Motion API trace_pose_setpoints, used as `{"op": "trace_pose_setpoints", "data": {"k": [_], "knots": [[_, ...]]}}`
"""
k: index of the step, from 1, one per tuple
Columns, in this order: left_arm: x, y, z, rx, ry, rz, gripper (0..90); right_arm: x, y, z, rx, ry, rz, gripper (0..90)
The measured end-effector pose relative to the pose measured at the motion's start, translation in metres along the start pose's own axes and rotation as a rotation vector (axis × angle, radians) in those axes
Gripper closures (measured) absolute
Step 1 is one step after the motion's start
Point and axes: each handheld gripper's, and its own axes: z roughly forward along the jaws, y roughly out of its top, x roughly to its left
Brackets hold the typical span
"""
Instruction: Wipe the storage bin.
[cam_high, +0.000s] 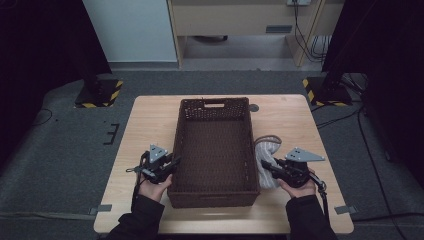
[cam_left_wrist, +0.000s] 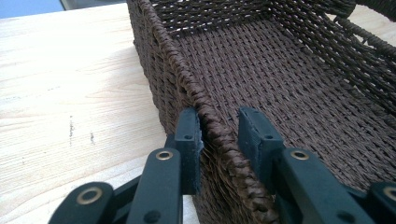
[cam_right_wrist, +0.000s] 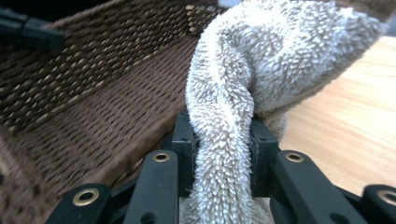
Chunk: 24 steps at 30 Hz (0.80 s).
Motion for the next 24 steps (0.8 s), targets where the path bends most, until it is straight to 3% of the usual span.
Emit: {"op": "trace_pose_setpoints", "data": {"k": [9,16,20,24], "knots": [[0.000,0.000,0.000,0.000,-0.002,-0.002,68.5,0.001,-0.016,0.029,0.117,-0.002,0.008,70.8],[0.002,0.001,0.002,-0.002,-0.003,-0.006,68.5,-0.006,-0.028,0.050,0.212,-0.016,0.017,70.7],[0.004,0.002,0.005,-0.010,-0.003,-0.014,68.5,-0.008,-0.026,0.048,0.209,-0.024,0.018,70.5],[0.003,0.003,0.007,-0.010,0.001,-0.016,68.3,-0.015,-0.019,0.034,0.141,-0.041,0.055,70.4]]}}
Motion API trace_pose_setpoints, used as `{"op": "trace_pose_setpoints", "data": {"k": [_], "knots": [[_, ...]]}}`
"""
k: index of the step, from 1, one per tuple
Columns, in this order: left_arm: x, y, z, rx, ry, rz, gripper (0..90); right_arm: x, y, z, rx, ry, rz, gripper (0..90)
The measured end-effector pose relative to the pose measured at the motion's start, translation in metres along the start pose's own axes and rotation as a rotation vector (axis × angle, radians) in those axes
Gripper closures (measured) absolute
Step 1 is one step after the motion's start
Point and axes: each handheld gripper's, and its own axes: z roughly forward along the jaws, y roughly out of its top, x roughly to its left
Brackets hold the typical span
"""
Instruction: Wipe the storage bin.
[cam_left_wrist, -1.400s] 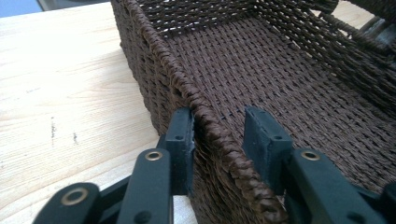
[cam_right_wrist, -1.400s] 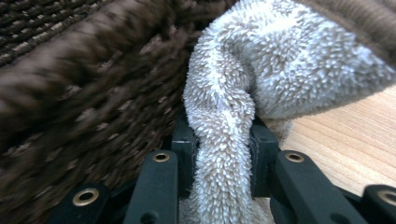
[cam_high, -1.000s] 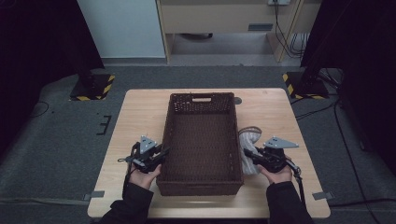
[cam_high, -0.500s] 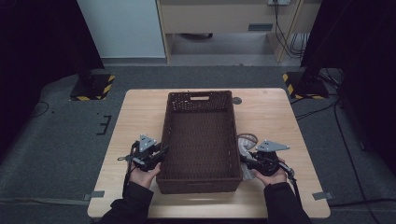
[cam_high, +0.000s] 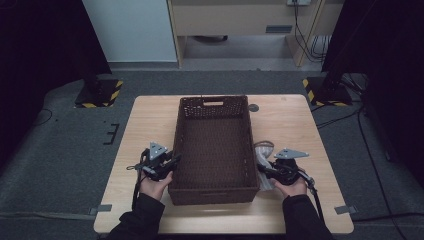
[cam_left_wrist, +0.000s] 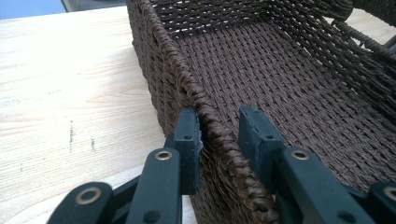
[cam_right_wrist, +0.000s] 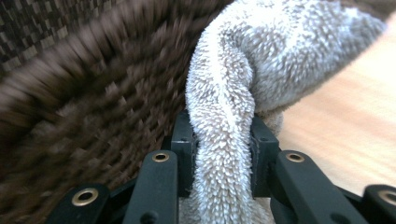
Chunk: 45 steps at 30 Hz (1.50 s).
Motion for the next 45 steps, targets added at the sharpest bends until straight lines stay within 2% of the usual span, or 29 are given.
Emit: {"op": "trace_pose_setpoints", "data": {"k": [2,4,6,8,12,16,18,21,23,26,29,32,35,37,39,40,43,45], "knots": [[0.000,0.000,0.000,-0.002,-0.001,0.001,67.9,-0.001,0.004,-0.014,-0.061,0.005,0.009,70.4],[0.001,-0.001,0.000,-0.002,-0.009,-0.005,66.7,0.002,0.008,-0.028,-0.114,0.016,-0.011,70.4],[0.003,-0.002,-0.001,-0.010,-0.011,-0.012,63.7,0.007,0.009,-0.040,-0.148,0.034,-0.028,70.4],[0.003,-0.002,-0.002,-0.012,-0.008,-0.003,59.4,0.012,0.009,-0.046,-0.156,0.051,-0.038,70.5],[0.003,-0.006,-0.006,-0.020,-0.012,0.019,54.2,0.020,0.005,-0.042,-0.121,0.059,-0.056,70.6],[0.000,-0.009,-0.013,-0.025,-0.012,0.061,50.0,0.024,-0.004,-0.035,-0.068,0.056,-0.068,70.6],[0.000,-0.009,-0.014,-0.038,-0.036,0.051,45.3,0.027,-0.008,-0.031,-0.043,0.056,-0.074,70.6],[-0.001,-0.008,-0.014,-0.038,-0.033,0.053,46.7,0.028,-0.012,-0.025,-0.013,0.053,-0.087,70.6],[-0.001,-0.009,-0.013,-0.033,-0.025,0.051,48.6,0.027,-0.014,-0.019,0.014,0.049,-0.077,70.6],[-0.002,-0.010,-0.016,-0.033,-0.026,0.051,48.5,0.026,-0.019,-0.009,0.079,0.038,-0.080,70.4],[-0.003,-0.010,-0.022,-0.039,-0.029,0.050,46.2,0.026,-0.020,-0.007,0.085,0.034,-0.087,70.4],[-0.007,-0.013,-0.028,-0.028,-0.037,0.049,46.8,0.024,-0.017,-0.013,0.060,0.024,-0.070,70.3],[-0.010,-0.017,-0.027,0.006,-0.023,0.062,49.4,0.021,-0.013,-0.022,0.000,0.011,-0.049,70.2],[-0.010,-0.018,-0.024,0.019,-0.040,0.032,54.3,0.019,-0.009,-0.030,-0.047,0.006,-0.041,70.2],[-0.011,-0.017,-0.024,0.021,-0.040,0.023,58.5,0.019,-0.006,-0.036,-0.084,0.004,-0.039,70.2],[-0.012,-0.016,-0.024,0.023,-0.028,0.034,60.7,0.019,-0.004,-0.040,-0.100,0.007,-0.043,70.2],[-0.011,-0.014,-0.023,0.018,-0.008,0.035,64.7,0.022,0.001,-0.048,-0.134,0.021,-0.054,70.2],[-0.008,-0.013,-0.021,0.011,-0.004,-0.006,68.5,0.028,0.003,-0.049,-0.129,0.028,-0.077,70.3]]}}
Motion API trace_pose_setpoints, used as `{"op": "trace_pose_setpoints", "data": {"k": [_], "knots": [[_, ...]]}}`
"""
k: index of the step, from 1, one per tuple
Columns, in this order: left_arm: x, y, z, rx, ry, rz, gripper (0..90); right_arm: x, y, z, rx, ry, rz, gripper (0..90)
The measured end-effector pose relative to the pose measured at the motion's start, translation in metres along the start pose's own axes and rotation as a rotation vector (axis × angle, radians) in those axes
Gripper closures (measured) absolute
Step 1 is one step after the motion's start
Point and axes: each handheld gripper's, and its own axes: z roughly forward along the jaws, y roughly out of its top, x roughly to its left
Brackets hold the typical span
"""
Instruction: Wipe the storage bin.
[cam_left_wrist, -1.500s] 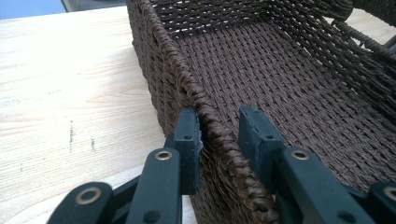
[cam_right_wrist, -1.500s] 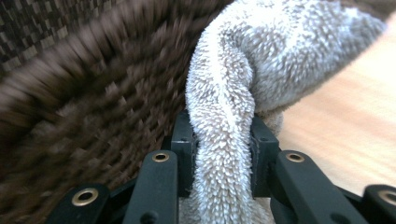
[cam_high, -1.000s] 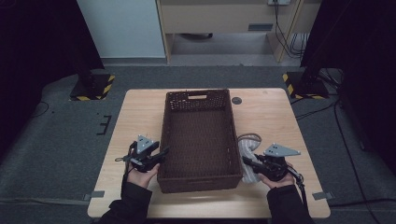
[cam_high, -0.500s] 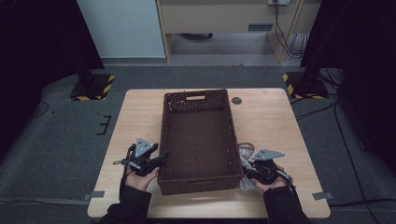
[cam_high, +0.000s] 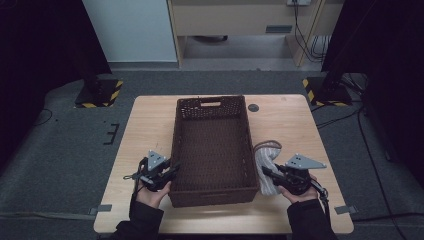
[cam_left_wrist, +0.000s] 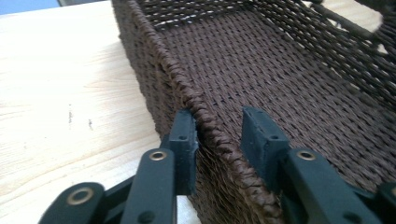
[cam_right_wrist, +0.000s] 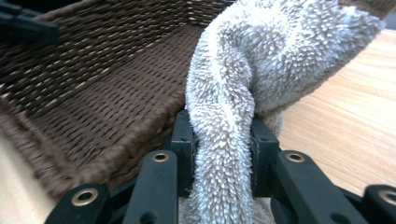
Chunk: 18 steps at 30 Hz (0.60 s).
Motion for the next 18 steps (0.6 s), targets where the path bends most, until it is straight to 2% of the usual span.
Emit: {"op": "trace_pose_setpoints", "data": {"k": [4,11,15,18], "knots": [[0.003,0.001,0.002,-0.005,-0.006,-0.010,69.5,0.007,0.000,0.003,0.023,0.007,-0.031,70.3],[0.003,0.004,0.008,-0.010,0.002,-0.018,70.1,0.008,-0.008,0.019,0.079,0.002,-0.029,70.5],[0.005,0.007,0.012,-0.014,0.007,-0.017,70.0,0.002,-0.015,0.031,0.121,0.003,-0.016,70.6],[0.007,0.009,0.015,-0.012,0.006,-0.013,70.0,-0.001,-0.022,0.043,0.184,0.006,-0.005,70.5]]}}
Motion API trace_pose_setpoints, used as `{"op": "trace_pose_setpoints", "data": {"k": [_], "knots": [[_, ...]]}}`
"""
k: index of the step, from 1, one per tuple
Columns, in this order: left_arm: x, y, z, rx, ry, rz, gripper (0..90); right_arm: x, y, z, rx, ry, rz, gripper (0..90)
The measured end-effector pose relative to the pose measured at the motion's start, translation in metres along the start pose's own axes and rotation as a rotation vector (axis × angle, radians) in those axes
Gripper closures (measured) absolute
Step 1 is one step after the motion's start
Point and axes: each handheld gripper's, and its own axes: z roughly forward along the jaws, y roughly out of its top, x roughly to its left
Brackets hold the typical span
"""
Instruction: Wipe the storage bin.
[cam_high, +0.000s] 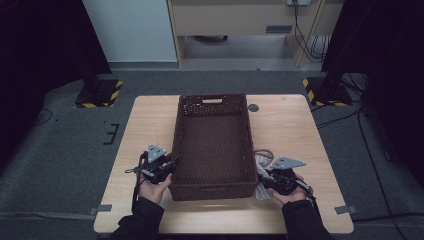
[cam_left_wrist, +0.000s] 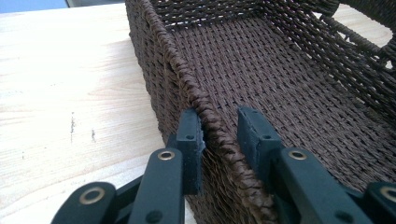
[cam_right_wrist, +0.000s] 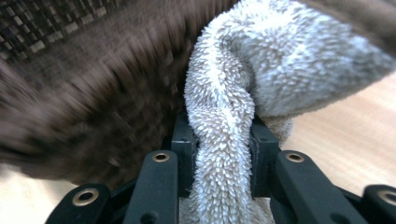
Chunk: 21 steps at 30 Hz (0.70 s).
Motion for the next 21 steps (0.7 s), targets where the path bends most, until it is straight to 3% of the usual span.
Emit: {"op": "trace_pose_setpoints", "data": {"k": [2,5,7,12,14,17,21], "knots": [[0.001,0.000,0.001,-0.001,-0.003,0.001,70.0,-0.001,-0.002,0.008,0.033,-0.004,-0.003,70.4],[0.001,0.000,0.000,0.000,-0.001,0.007,69.9,-0.002,0.000,0.005,0.021,-0.008,0.003,70.3],[0.002,0.000,0.001,0.000,0.001,0.011,69.9,-0.003,0.003,-0.004,-0.014,-0.013,0.007,70.3],[0.003,0.001,0.001,-0.002,0.003,0.008,69.9,0.000,0.011,-0.041,-0.169,0.000,0.006,70.3],[0.002,0.000,0.001,-0.003,0.007,0.010,70.0,0.005,0.011,-0.045,-0.187,0.003,-0.004,70.4],[0.003,-0.001,0.001,-0.007,0.003,0.010,69.8,0.013,0.006,-0.040,-0.147,0.013,-0.033,70.4],[0.003,0.000,0.001,-0.007,-0.001,0.007,69.6,0.013,0.001,-0.030,-0.101,0.024,-0.025,70.4]]}}
